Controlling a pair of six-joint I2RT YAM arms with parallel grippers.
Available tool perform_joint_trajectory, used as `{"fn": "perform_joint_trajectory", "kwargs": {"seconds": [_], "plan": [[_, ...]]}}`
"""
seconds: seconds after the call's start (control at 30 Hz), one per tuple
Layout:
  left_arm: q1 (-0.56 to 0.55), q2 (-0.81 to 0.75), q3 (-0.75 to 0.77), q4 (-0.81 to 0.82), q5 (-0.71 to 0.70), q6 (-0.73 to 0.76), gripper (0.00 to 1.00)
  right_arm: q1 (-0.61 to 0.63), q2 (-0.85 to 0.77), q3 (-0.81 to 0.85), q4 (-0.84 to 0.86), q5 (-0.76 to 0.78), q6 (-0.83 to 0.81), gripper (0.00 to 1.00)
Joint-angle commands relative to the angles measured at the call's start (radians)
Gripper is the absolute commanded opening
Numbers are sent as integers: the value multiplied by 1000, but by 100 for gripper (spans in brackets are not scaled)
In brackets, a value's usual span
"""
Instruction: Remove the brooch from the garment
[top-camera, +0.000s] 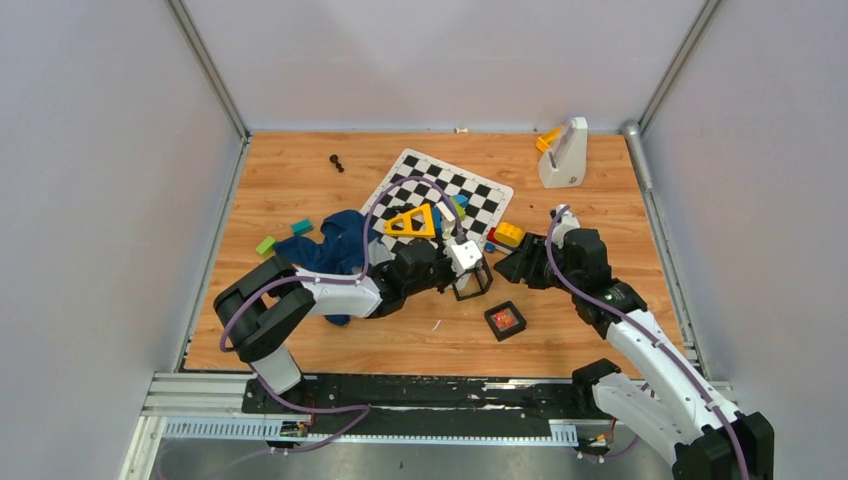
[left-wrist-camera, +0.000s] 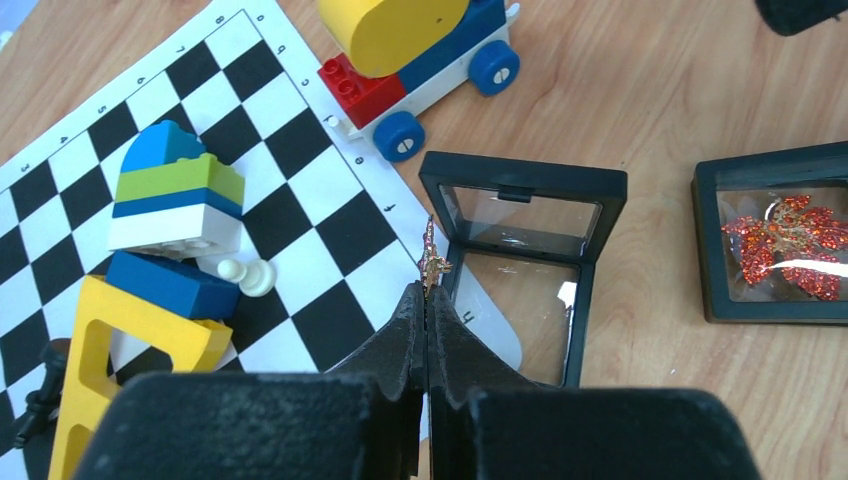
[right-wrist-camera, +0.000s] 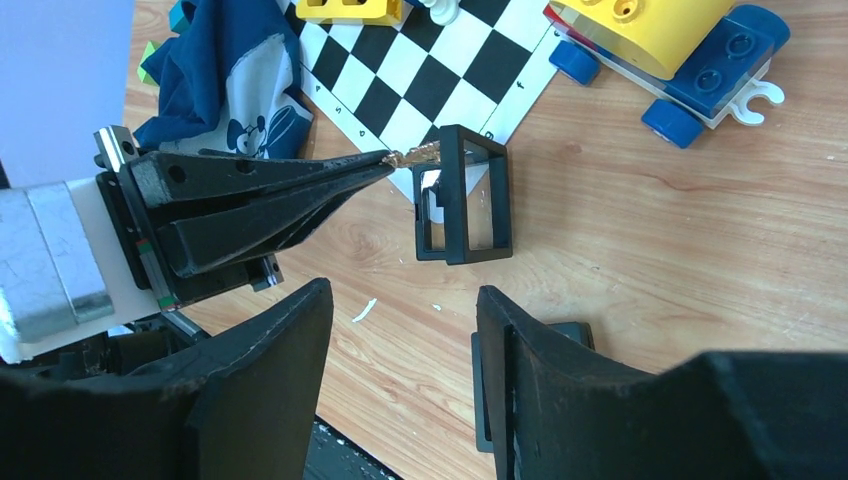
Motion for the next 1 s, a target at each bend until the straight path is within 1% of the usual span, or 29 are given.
{"fn": "perform_joint_trajectory", "kwargs": {"seconds": [0.0,0.6,0.63,0.73,0.87,0.93,0.97], "plan": [[-20,17,34,74,14,-4,0,-11,2,8,36,-33,-20,56],[-41,96,63,49,-24,31,0,-24,5,-5,41,-56,-19,55],[-42,96,63,47,-24,33,1,-24,8,-5,41,-55,-19,55],[-48,88,64,21,-24,44,10,-25,15,-6,42,-58,-17,55],[-51,78,65,-11,-24,54,12,-27,16,-6,43,-62,-16,56],[-54,74,65,-25,-24,55,17,-28,17,-6,44,-63,-16,56],[-56,73,65,-29,-24,55,22,-29,17,-6,44,-65,-16,56]]}}
